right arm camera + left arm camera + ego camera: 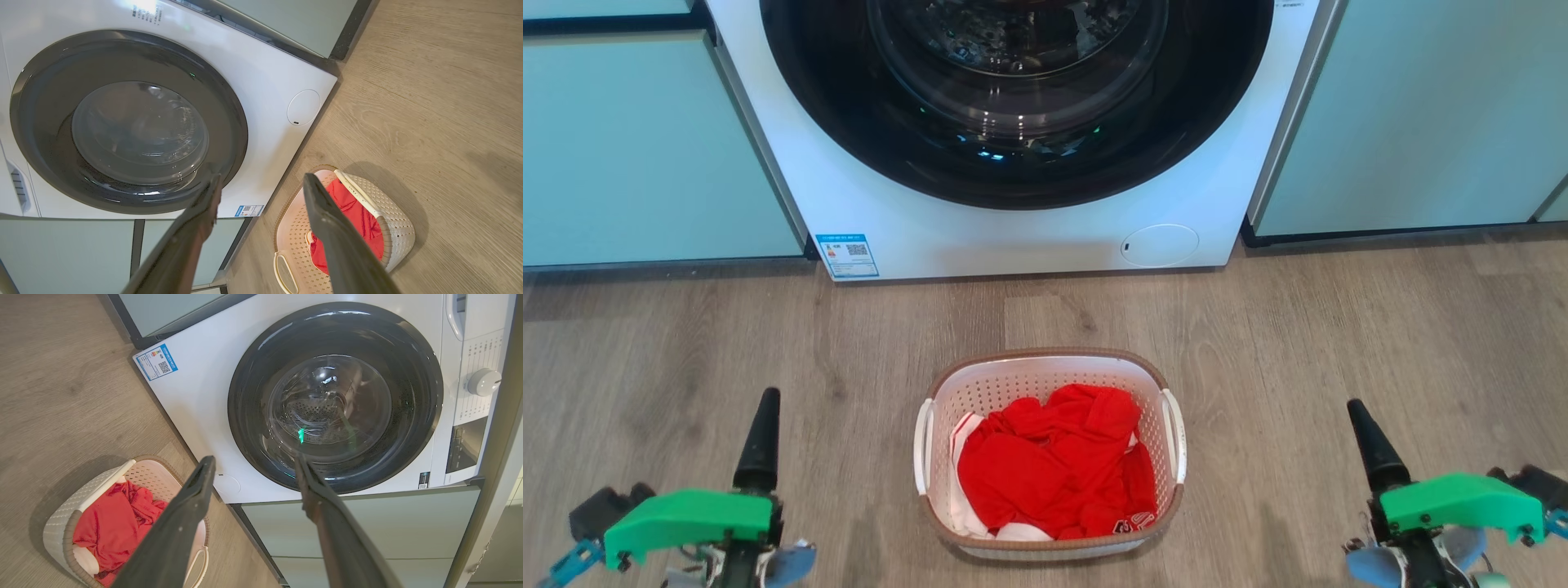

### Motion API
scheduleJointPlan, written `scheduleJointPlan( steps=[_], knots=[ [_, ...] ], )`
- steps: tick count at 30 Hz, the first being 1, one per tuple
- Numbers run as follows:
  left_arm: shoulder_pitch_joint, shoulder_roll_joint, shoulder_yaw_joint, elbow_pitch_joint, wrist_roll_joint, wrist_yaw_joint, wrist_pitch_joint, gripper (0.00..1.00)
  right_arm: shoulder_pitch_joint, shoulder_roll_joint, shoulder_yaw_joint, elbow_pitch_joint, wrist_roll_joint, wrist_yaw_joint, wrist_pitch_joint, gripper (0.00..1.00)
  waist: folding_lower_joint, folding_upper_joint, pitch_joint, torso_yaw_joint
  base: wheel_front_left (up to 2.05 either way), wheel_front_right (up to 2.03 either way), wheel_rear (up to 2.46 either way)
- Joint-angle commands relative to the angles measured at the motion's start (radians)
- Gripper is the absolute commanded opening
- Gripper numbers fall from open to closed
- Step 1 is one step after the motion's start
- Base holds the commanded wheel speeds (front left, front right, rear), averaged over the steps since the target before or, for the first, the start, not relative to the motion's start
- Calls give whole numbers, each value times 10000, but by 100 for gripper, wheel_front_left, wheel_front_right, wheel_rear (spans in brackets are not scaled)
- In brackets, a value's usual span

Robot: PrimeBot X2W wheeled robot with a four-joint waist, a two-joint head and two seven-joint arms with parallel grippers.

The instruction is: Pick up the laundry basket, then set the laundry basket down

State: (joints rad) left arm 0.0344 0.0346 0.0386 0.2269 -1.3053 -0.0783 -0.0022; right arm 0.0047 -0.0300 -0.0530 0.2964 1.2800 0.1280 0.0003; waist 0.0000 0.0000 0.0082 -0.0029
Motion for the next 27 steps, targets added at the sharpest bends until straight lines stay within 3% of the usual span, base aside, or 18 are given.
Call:
scheduleJointPlan(
  steps=[1,27],
  knots=[
    [-554,110,-4,-520,481,42,-113,100,-538,-85,163,-484,-477,9,-147,100,0,0,4,-2,0,0,0],
    [-242,201,-803,-1200,5503,560,-876,100,-443,-121,959,-1124,-4322,14,-908,100,0,0,-22,-39,0,0,0]
  ],
)
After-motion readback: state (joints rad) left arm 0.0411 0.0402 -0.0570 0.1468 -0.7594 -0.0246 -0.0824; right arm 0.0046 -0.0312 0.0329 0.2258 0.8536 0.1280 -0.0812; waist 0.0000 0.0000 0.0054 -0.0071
